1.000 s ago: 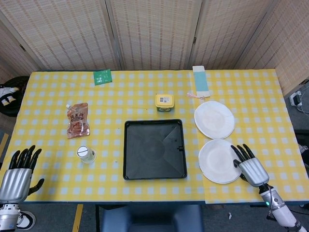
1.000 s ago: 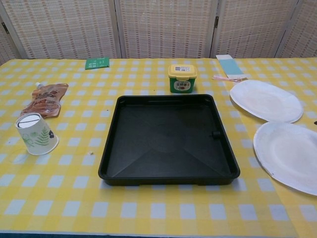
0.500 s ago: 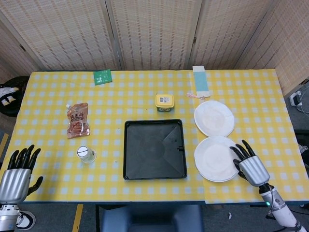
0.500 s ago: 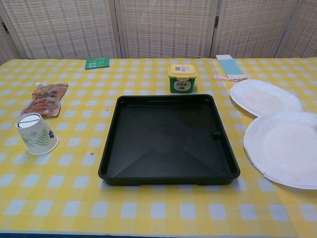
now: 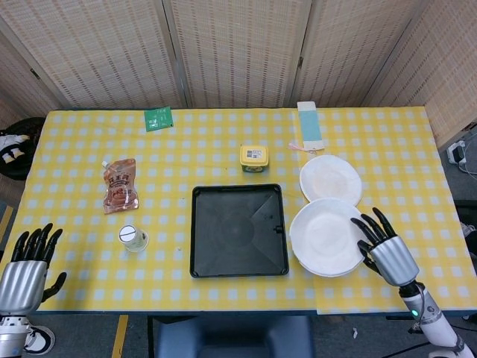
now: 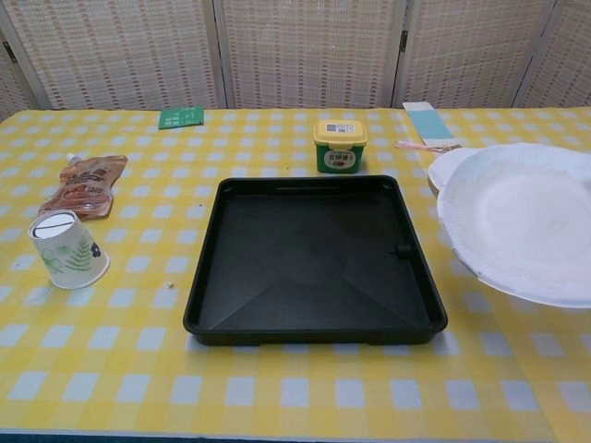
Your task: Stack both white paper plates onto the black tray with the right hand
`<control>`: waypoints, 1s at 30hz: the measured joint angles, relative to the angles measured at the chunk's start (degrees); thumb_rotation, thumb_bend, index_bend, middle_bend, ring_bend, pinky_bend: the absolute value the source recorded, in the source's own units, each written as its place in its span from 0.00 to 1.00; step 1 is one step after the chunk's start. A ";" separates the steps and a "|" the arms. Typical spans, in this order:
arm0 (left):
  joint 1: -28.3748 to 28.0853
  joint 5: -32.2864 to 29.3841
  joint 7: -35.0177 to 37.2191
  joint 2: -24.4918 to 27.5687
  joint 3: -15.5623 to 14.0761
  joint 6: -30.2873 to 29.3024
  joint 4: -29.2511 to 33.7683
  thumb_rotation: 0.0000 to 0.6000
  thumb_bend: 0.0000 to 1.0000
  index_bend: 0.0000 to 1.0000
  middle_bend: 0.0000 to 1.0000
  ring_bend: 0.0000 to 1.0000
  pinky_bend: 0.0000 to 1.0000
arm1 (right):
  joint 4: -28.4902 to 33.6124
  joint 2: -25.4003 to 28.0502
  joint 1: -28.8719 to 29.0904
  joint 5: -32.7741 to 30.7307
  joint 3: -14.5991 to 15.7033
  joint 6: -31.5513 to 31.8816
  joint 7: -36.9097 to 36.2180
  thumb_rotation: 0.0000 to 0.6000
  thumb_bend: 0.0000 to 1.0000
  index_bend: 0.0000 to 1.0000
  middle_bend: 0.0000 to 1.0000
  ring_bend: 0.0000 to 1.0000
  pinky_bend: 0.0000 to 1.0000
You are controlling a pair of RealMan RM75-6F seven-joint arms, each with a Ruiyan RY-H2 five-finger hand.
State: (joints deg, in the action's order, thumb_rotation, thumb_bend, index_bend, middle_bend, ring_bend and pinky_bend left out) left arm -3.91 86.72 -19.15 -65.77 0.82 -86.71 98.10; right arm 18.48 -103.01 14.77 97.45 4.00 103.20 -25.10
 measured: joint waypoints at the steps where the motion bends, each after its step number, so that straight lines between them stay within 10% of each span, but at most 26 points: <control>1: 0.00 0.01 0.00 0.00 -0.02 0.02 0.03 1.00 0.35 0.00 0.00 0.00 0.00 | 0.65 0.02 0.58 0.09 -0.05 -0.13 -0.04 1.00 0.41 0.76 0.24 0.16 0.00; 18: 0.44 -0.74 2.01 1.23 0.51 -0.50 0.41 1.00 0.35 0.00 0.00 0.00 0.00 | 14.94 -2.98 18.48 4.04 -0.63 -15.19 8.08 1.00 0.41 0.76 0.23 0.16 0.00; 30: 0.83 -1.36 3.75 2.19 0.79 -0.74 0.34 1.00 0.35 0.00 0.00 0.00 0.00 | 11.33 -10.41 24.61 3.13 -2.04 -24.42 10.01 1.00 0.41 0.76 0.23 0.16 0.00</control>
State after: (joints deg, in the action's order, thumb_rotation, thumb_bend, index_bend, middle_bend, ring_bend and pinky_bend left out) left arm -3.08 85.36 -15.40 -63.58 1.61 -87.44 98.44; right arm 29.81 -113.42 39.37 100.58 1.96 78.79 -15.09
